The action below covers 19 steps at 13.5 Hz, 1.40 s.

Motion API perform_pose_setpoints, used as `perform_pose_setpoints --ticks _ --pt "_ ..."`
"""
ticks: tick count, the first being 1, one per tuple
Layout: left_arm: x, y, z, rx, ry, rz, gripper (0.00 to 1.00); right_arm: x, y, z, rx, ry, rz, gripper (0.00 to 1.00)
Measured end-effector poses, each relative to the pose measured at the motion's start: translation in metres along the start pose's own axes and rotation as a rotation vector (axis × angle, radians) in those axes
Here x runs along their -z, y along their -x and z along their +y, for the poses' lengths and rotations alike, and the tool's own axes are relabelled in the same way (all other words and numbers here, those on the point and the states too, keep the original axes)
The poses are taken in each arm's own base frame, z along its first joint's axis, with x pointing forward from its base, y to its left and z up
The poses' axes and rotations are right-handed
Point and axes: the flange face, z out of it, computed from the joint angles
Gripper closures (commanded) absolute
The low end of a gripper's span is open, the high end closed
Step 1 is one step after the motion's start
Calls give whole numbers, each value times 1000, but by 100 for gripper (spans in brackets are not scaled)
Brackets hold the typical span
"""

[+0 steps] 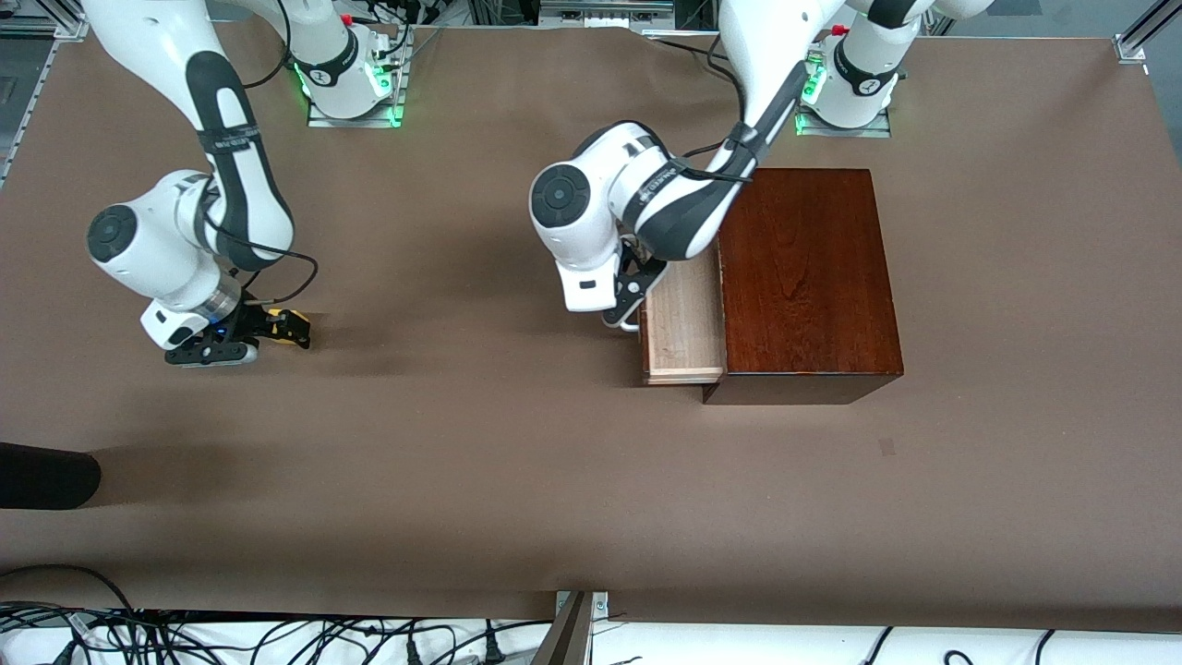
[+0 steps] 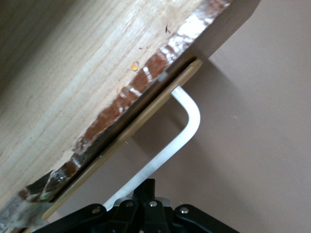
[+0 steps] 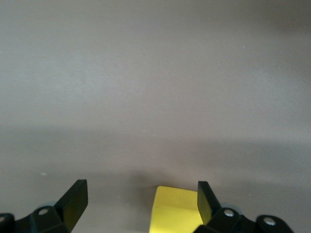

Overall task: Open drawer, take yellow block, close drawer
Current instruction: 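Set the cube on the table with the right gripper while the left gripper retracts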

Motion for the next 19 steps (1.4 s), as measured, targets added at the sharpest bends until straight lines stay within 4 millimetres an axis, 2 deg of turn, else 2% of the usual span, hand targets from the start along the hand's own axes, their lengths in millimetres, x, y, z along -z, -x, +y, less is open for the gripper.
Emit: perform_pose_setpoints --ticks 4,7,9,11,13,14,16,17,19 --pt "-6 -57 -19 -59 -40 -22 100 43 -28 3 59 -19 -47 0" --pt "-11 -103 -31 -94 -59 -34 100 85 -51 5 114 2 -80 0" --pt "-7 -109 -34 -105 -49 -46 100 105 -62 -1 141 4 -91 0" --pt "7 -109 -35 -108 -26 -42 100 115 -67 -7 155 3 -100 0" --pt "45 -104 -45 -112 21 -73 100 118 -69 -13 157 36 -110 0" --pt "73 -97 -53 -119 54 -99 88 119 -71 -17 156 46 -112 0" --pt "128 -92 -76 -148 117 -122 23 123 -73 -28 168 58 -116 0" --pt "154 -99 -90 -169 147 -127 0 128 -73 -33 172 67 -118 0" --pt "184 -134 -117 -229 173 -122 0 144 -71 -41 160 83 -118 0"
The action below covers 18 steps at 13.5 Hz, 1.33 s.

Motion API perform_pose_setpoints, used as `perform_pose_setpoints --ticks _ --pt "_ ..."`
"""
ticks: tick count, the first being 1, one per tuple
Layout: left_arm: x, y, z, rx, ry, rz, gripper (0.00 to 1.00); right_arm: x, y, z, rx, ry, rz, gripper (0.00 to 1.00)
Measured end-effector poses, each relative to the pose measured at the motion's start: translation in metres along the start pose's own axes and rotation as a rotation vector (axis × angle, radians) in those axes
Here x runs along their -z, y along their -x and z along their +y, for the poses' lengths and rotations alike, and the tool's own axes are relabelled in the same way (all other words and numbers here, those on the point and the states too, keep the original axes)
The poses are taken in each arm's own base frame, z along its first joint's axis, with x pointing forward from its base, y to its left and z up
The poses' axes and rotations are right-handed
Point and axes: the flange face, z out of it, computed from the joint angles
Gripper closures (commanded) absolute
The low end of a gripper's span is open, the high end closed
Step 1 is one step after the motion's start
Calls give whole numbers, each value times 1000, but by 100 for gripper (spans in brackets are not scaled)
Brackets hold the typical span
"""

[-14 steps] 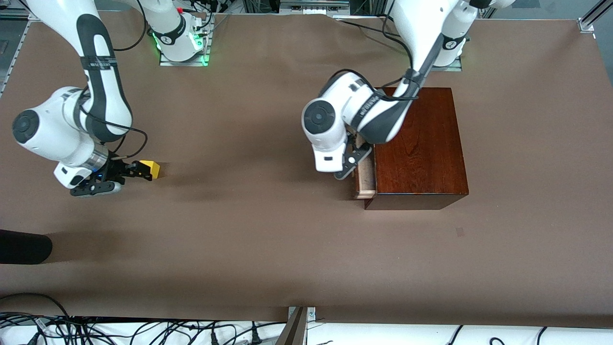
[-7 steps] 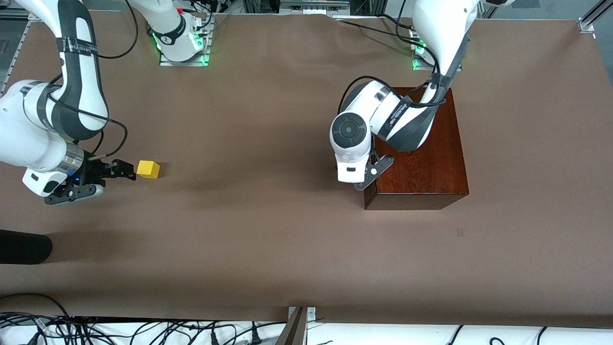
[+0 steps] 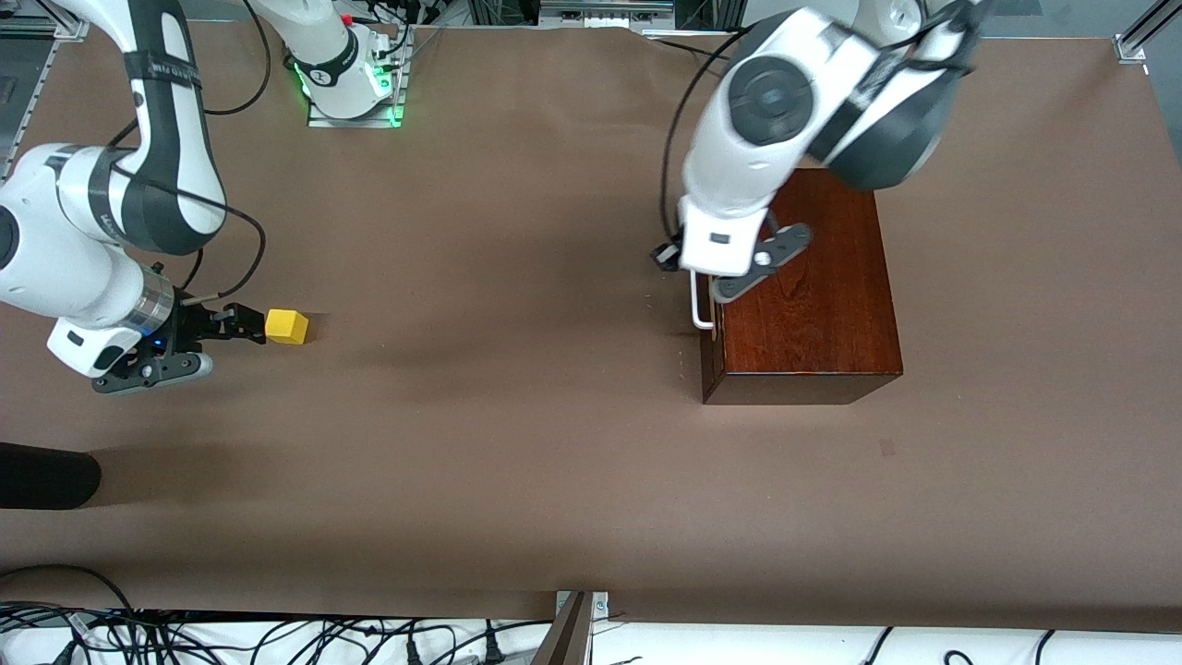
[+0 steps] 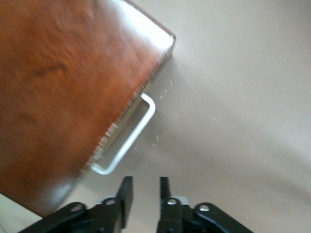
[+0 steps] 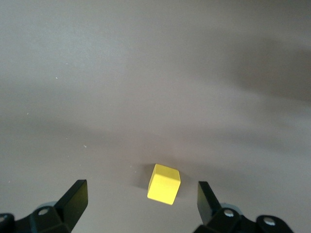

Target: Open drawer, take yellow block, close drawer

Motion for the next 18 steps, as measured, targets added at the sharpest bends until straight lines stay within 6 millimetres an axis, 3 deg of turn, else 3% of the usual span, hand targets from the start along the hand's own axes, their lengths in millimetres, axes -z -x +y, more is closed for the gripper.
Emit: perform_pose_setpoints --ticks 6,10,12,14,18 --pt "67 -101 -111 -312 -23 4 0 69 27 -8 -67 -40 11 0" --pt "82 -144 -182 -506 -39 6 0 119 54 4 -87 -1 12 0" --pt "82 -152 -209 -564 -49 21 0 134 62 4 -132 9 14 0" --pt "83 -146 -229 -600 -67 37 0 143 67 2 -202 22 13 0" --pt "85 -144 -245 -627 -63 50 0 161 77 9 -302 21 9 0"
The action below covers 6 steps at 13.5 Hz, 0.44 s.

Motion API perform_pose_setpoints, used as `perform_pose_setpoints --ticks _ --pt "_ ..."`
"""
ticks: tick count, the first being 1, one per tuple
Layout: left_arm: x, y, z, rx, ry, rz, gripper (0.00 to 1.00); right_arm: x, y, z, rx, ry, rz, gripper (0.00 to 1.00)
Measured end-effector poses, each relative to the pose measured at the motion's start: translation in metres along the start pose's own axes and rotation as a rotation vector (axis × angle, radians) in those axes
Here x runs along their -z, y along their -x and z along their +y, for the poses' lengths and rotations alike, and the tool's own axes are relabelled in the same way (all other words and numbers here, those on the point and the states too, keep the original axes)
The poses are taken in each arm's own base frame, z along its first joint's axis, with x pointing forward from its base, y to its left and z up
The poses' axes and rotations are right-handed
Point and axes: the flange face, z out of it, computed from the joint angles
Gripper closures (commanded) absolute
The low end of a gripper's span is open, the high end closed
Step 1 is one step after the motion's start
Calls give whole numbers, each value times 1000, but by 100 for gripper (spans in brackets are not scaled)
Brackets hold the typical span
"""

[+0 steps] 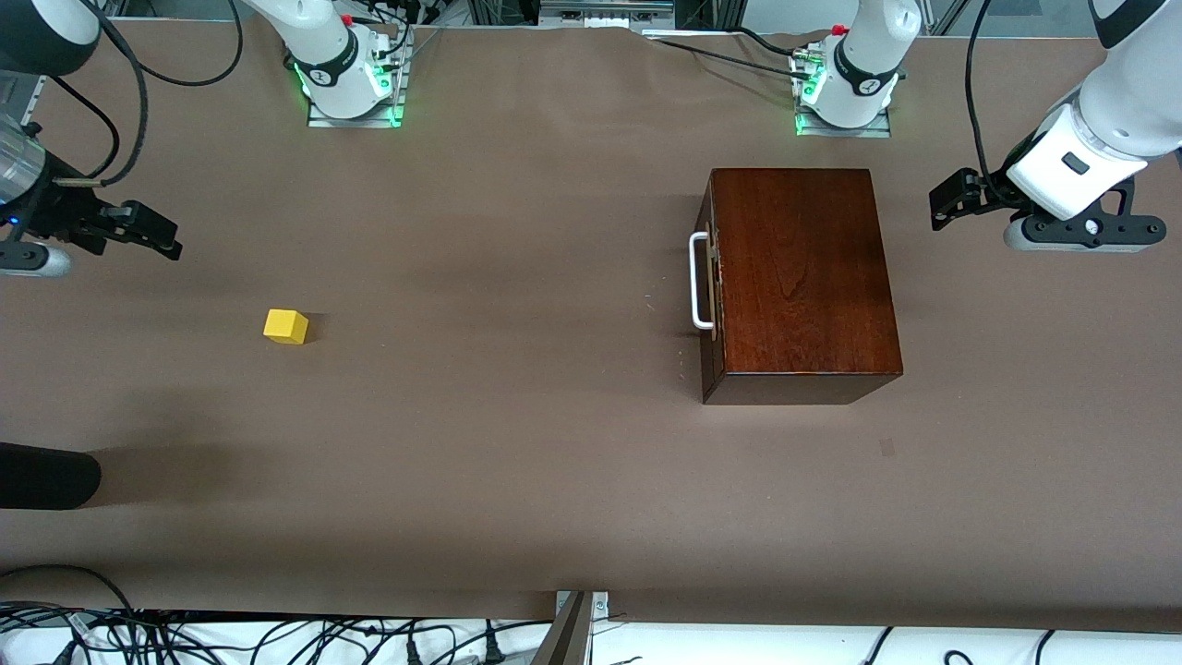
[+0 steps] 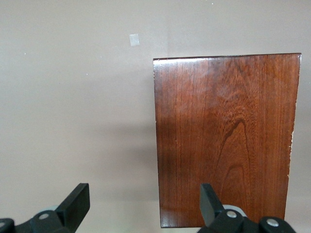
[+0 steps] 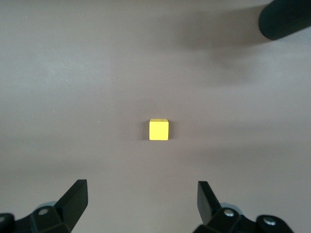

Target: Open drawer, take yellow block, close drawer

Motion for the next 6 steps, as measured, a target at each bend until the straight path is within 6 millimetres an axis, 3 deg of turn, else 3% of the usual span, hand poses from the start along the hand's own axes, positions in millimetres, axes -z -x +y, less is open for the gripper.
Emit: perform_pose_setpoints --ticks 6 --pt "1 -3 -15 27 4 17 0 17 5 20 -60 -2 -1 0"
